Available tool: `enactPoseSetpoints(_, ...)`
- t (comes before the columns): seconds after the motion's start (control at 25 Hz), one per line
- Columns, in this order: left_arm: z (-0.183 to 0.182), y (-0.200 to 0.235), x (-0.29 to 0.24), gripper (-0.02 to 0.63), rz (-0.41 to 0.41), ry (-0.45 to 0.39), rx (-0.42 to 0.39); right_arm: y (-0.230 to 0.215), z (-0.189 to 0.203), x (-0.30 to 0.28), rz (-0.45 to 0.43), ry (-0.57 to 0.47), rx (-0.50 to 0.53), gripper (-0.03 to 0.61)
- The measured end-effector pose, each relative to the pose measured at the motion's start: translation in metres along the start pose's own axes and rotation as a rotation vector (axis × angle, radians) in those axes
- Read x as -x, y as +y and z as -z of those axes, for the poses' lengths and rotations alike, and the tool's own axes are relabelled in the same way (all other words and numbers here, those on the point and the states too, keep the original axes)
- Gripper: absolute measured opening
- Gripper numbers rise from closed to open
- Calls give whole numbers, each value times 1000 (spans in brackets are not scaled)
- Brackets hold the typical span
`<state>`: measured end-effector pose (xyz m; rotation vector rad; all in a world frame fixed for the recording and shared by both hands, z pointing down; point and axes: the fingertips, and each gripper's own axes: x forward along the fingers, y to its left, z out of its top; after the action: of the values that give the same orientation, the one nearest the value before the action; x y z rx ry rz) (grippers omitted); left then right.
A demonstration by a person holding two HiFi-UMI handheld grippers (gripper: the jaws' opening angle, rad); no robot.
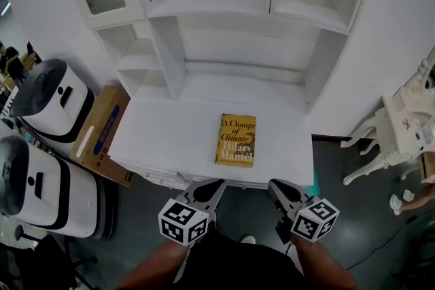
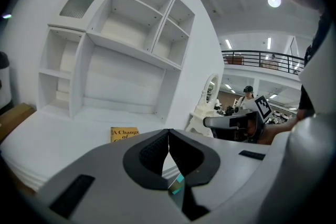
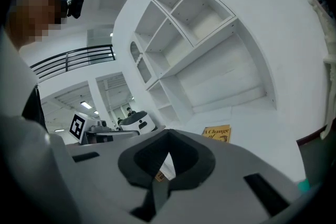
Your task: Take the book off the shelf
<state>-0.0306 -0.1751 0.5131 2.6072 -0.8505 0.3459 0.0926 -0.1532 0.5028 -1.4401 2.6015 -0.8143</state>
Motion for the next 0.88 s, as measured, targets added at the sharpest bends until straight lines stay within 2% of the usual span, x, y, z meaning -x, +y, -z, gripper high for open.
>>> enactPoseSetpoints(0.24,18,-35,13,11,-52,-5,-9,-2,21,29,-20,49,14,28)
enactPoseSetpoints(0.44,32,-45,22,11,-76,-2,22,3,30,40,-42,60,30,28)
enactPoseSetpoints(0.6,29,-43,22,11,-69,-3,19,6,30,42,-42,57,20,28)
enactPoseSetpoints(0.88,16,-30,22,11,-20,11,-30,8,31,27,13,48,-4,28)
